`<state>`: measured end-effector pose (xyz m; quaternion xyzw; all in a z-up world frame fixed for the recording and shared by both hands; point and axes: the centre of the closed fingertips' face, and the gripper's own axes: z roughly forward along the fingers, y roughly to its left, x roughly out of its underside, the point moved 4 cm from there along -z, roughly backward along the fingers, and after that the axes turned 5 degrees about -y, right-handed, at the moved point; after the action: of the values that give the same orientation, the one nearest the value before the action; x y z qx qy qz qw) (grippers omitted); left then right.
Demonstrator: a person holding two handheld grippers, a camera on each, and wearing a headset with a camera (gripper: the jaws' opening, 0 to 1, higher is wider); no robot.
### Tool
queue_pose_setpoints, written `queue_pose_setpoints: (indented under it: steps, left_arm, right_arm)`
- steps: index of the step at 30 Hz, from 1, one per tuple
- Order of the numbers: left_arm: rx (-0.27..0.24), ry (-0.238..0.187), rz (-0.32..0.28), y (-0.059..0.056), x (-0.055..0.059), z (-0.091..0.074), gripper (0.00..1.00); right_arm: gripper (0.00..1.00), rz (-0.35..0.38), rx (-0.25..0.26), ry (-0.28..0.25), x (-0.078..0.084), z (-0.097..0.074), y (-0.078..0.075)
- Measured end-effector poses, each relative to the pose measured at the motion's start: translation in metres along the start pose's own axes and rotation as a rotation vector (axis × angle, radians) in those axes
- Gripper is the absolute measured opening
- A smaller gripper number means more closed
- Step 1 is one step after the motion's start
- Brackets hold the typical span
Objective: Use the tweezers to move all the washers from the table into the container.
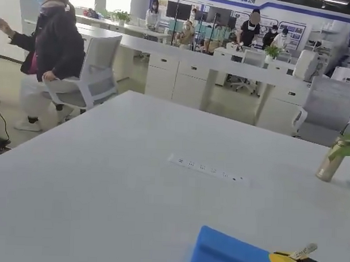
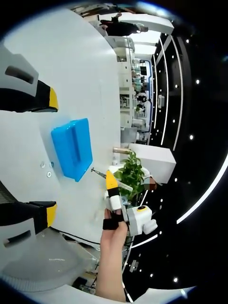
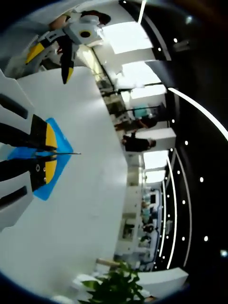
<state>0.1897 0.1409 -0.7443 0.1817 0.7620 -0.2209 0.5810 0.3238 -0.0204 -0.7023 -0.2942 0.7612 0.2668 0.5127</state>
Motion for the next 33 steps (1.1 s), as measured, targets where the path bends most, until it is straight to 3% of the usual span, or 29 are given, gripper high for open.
queue_pose_setpoints:
  steps: [6,16,19,25,33]
  left_arm:
    - [0.016,0.006,-0.022,-0.001,0.001,0.0,0.78]
    - [0.008,0.0,-0.009,-0.001,0.0,-0.001,0.76]
    - [0.011,0.012,0.0,-0.001,0.002,-0.001,0.75]
    - [0.018,0.009,-0.01,-0.002,0.001,-0.001,0.74]
    - [0.023,0.021,-0.002,-0.003,0.003,-0.001,0.73]
  right_arm:
    - [0.03,0.037,-0.006,-0.016,-0.006,0.025,-0.023]
    - [0.03,0.141,0.042,0.052,0.009,0.042,-0.052]
    - [0.03,0.175,0.021,0.076,0.017,0.048,-0.047]
    - [0.03,0.16,-0.018,0.159,0.037,0.064,-0.036]
    - [0.03,0.151,-0.026,0.215,0.051,0.067,-0.028]
